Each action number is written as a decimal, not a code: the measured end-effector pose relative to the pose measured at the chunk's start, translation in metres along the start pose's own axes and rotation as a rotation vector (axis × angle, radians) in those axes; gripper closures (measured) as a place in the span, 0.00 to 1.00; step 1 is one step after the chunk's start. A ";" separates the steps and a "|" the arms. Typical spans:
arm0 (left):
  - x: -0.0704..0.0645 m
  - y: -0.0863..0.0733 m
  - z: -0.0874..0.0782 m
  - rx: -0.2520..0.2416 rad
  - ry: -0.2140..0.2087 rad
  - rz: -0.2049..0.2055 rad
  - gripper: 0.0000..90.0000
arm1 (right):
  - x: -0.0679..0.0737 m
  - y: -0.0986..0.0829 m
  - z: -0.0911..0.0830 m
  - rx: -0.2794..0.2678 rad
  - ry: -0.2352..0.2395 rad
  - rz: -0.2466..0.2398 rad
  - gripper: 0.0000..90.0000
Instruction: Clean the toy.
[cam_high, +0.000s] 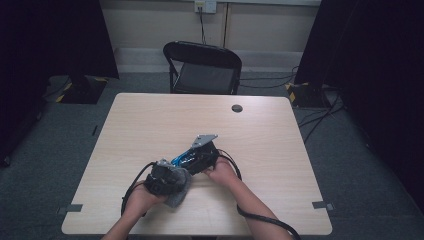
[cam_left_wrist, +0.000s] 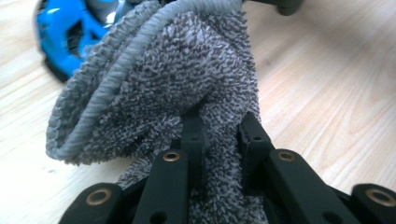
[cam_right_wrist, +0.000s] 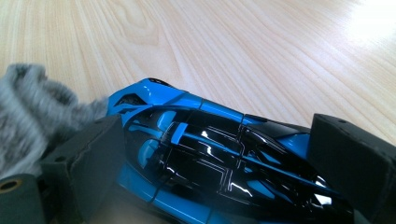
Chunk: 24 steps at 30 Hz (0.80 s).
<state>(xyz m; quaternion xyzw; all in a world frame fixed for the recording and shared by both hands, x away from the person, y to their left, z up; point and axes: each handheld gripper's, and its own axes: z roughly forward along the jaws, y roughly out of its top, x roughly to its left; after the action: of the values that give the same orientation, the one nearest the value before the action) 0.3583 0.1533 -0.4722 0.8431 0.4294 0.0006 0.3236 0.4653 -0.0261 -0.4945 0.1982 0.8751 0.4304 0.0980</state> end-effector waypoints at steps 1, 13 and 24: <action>0.000 0.000 0.000 0.000 0.000 0.000 0.85 | 0.000 0.000 0.000 0.000 0.000 0.000 0.05; -0.009 0.005 -0.006 -0.019 -0.071 0.035 0.84 | 0.000 0.000 0.000 -0.003 0.000 0.002 0.05; 0.023 0.020 -0.064 -0.156 -0.010 0.018 0.83 | 0.000 -0.001 0.000 -0.011 0.003 0.005 0.05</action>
<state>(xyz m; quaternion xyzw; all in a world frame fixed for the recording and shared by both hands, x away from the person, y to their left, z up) 0.3693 0.1967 -0.4169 0.8192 0.4187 0.0330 0.3905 0.4655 -0.0270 -0.4954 0.1990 0.8725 0.4357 0.0968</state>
